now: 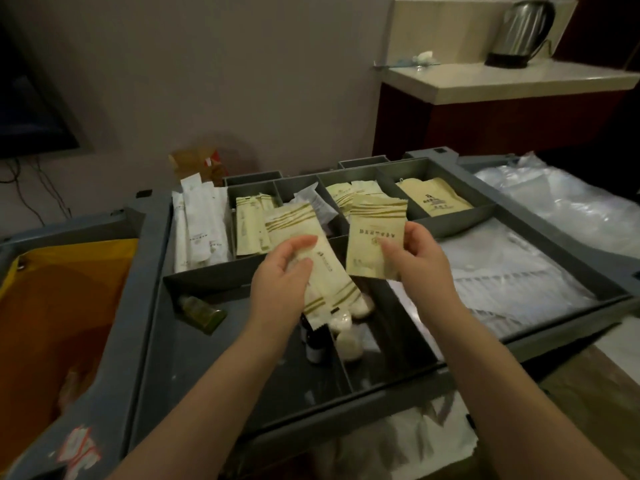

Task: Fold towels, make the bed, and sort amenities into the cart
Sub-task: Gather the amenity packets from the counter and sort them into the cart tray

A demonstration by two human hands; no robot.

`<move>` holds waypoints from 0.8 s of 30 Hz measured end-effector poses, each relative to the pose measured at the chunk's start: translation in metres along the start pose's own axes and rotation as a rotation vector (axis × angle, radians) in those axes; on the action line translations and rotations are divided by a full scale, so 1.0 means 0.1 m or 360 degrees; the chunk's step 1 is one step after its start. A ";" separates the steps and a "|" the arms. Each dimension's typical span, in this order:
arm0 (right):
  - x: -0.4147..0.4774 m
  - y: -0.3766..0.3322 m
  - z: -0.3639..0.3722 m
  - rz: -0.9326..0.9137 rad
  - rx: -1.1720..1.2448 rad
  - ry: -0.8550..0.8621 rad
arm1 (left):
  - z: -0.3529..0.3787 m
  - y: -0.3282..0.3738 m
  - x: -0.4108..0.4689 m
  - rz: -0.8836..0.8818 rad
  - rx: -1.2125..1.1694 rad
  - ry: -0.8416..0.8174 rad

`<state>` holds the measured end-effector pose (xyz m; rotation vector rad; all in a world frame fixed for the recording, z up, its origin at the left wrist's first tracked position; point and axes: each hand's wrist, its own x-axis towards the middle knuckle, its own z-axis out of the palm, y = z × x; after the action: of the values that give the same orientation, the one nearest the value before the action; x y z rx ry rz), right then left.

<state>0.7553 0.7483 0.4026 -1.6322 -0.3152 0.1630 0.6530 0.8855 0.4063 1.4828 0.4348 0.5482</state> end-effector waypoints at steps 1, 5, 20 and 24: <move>0.19 0.05 -0.10 0.0041 -0.0061 0.0000 | 0.07 -0.01 0.09 -0.0017 0.0003 0.0041; 0.99 0.19 -0.41 0.0106 -0.0266 0.0034 | 0.37 -0.02 0.42 0.0101 0.0052 0.0179; 2.04 0.53 -0.16 -0.0396 -0.1597 -0.0532 | 0.50 -0.25 0.91 0.0153 0.0148 0.0568; 1.67 0.27 -0.23 -0.0389 -0.1132 -0.0552 | 0.47 -0.19 0.89 0.0220 0.0115 0.0536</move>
<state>0.9232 0.7745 0.3920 -2.2448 -0.9128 0.1559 0.7538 0.9004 0.3944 1.5006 0.6226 0.9068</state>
